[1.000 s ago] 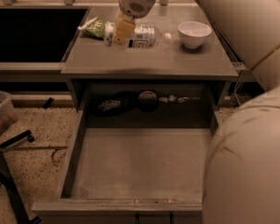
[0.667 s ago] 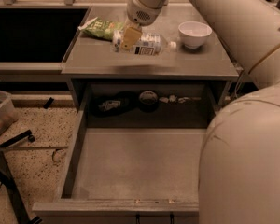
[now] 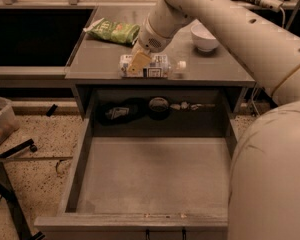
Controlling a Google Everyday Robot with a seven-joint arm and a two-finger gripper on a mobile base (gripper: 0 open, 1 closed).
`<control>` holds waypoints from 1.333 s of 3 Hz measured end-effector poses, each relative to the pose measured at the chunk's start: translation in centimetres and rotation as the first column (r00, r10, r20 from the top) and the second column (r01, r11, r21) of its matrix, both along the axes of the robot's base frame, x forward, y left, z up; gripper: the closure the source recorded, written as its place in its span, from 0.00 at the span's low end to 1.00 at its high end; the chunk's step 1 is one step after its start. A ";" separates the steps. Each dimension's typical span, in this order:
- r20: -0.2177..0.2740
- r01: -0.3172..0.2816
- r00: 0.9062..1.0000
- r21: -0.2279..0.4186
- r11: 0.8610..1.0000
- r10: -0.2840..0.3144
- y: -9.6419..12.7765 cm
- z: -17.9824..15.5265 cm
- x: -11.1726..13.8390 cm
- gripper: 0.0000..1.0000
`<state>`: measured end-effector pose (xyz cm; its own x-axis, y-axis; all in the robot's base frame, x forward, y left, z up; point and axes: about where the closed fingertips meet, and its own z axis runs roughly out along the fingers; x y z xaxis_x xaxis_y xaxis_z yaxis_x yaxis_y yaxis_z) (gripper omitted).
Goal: Pick blue plastic bottle from top drawer and place on counter
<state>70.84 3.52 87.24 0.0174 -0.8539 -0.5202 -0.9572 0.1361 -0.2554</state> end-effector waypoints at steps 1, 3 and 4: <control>-0.005 -0.005 1.000 0.007 1.000 0.005 0.2 -0.3 -0.1 0.83; -0.005 -0.005 1.000 0.007 1.000 0.005 0.2 -0.3 -0.1 0.36; -0.005 -0.005 1.000 0.007 1.000 0.005 0.2 -0.3 -0.1 0.13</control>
Offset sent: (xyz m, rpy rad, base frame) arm -0.0011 0.0018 -0.0029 0.0073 0.0045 0.0048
